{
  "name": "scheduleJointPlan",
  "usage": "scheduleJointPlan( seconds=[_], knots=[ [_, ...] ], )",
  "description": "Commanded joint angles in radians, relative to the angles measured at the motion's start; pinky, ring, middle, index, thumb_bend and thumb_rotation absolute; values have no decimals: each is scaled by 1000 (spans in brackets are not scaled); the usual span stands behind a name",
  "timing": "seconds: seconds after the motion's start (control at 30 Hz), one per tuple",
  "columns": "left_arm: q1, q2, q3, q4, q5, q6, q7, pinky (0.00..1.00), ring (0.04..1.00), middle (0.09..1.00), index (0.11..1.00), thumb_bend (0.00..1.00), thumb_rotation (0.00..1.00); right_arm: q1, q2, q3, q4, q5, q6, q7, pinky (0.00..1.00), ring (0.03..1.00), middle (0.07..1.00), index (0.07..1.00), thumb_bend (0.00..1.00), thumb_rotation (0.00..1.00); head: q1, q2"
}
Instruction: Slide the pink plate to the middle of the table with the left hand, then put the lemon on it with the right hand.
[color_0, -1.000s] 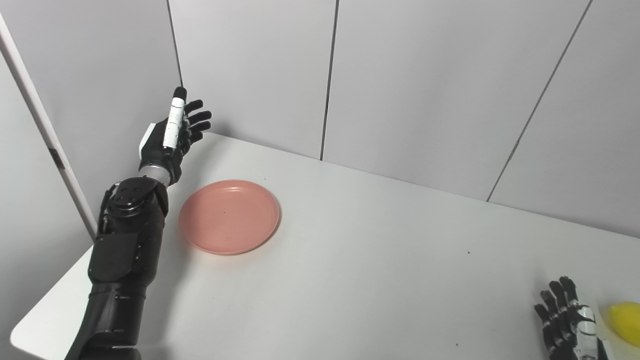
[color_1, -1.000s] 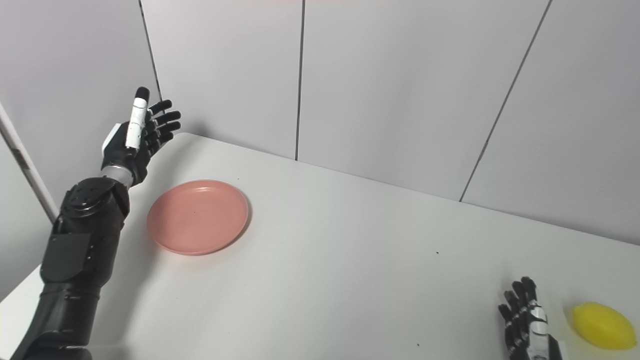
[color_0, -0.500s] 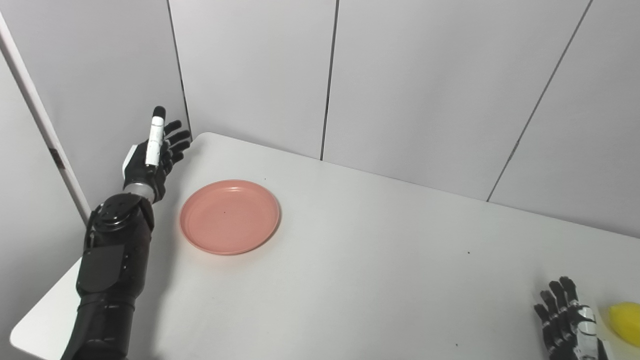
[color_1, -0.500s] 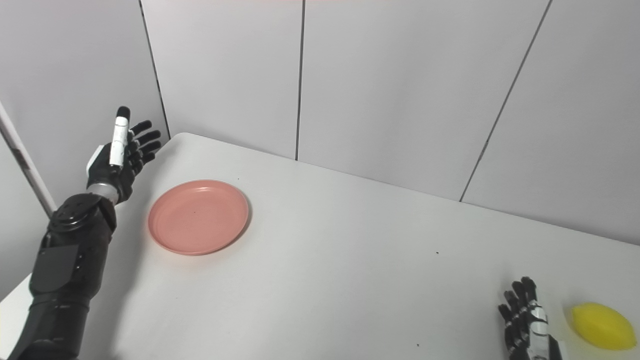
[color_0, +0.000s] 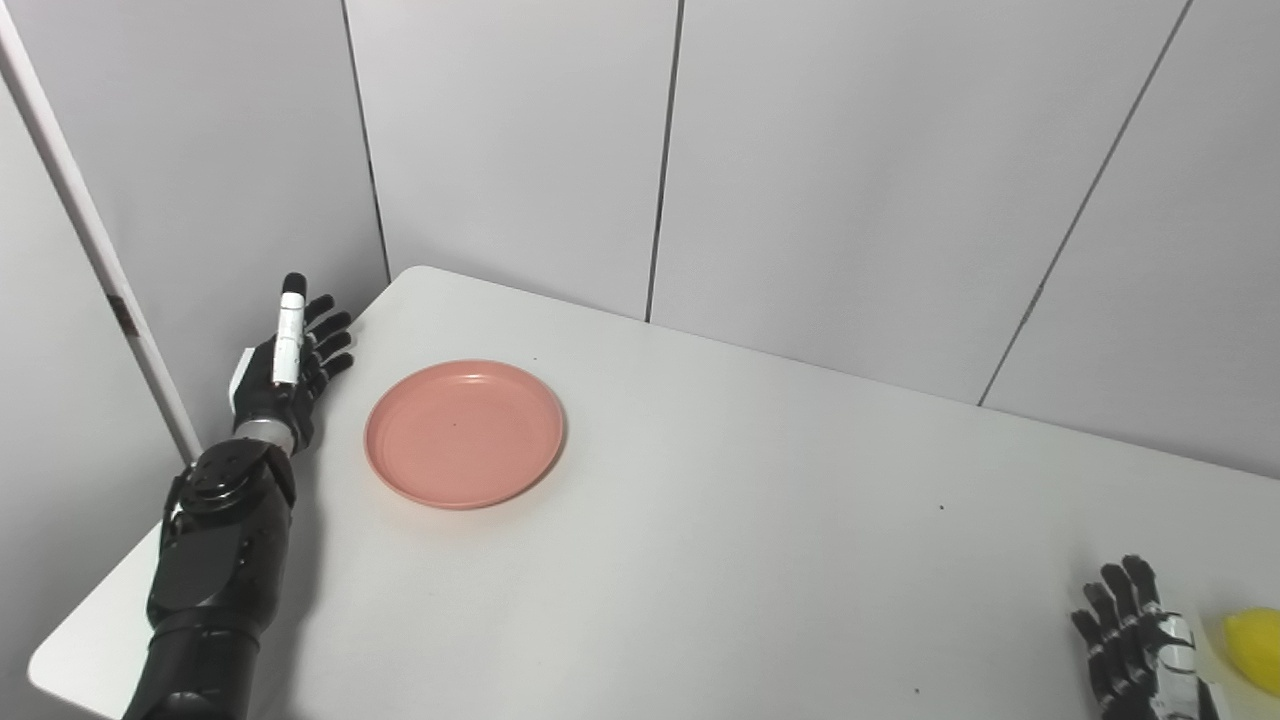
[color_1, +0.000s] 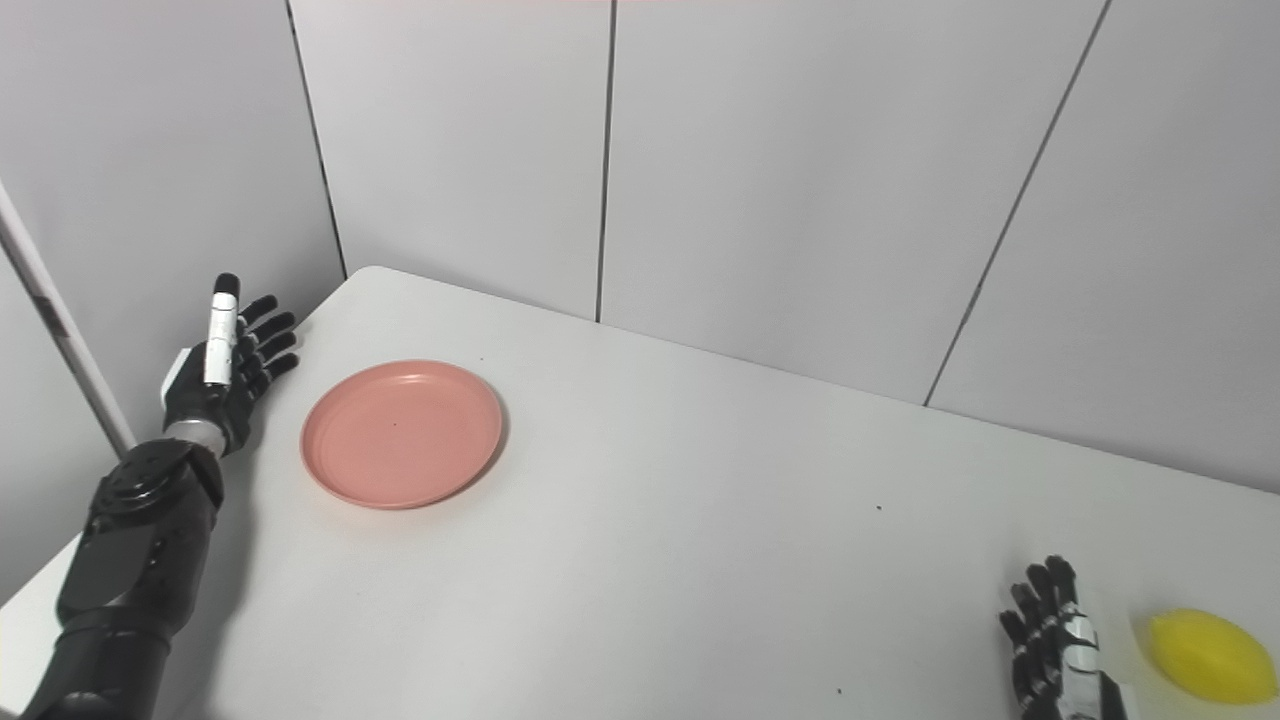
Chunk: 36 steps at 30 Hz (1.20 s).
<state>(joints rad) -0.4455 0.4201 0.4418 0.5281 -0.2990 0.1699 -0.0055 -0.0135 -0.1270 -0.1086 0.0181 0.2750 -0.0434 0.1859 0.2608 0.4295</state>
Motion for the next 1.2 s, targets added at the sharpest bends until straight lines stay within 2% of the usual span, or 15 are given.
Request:
scheduleJointPlan(
  seconds=[0.0,0.3,0.37,0.47,0.77,1.0,1.17],
  knots=[
    [-19,10,-20,25,2,-3,-13,966,866,820,823,872,928,70,20,8,78,9,-10,13,1000,1000,994,1000,727,1000,-1,1],
    [6,0,-43,29,-6,-8,-19,966,876,834,825,878,936,77,19,11,63,9,-1,14,1000,1000,1000,1000,703,1000,-4,6],
    [16,-13,-44,-2,-6,15,-2,952,863,827,820,889,928,78,19,11,61,8,2,11,1000,1000,999,1000,698,1000,-4,6],
    [17,-13,-55,16,5,-3,-4,957,861,824,820,870,934,77,19,11,59,7,9,9,1000,1000,998,1000,691,1000,-4,4],
    [68,-36,-88,-90,-4,44,-20,913,843,798,809,877,948,77,21,18,56,3,12,8,1000,1000,996,1000,692,1000,-8,2],
    [96,-47,-119,-134,-3,53,-27,893,833,807,813,932,919,74,27,17,55,3,13,4,1000,1000,994,1000,697,1000,-12,2],
    [106,-73,-125,-163,-21,82,-24,880,837,812,809,929,893,75,29,18,50,-1,16,0,1000,998,993,1000,697,1000,-15,3]
  ],
)
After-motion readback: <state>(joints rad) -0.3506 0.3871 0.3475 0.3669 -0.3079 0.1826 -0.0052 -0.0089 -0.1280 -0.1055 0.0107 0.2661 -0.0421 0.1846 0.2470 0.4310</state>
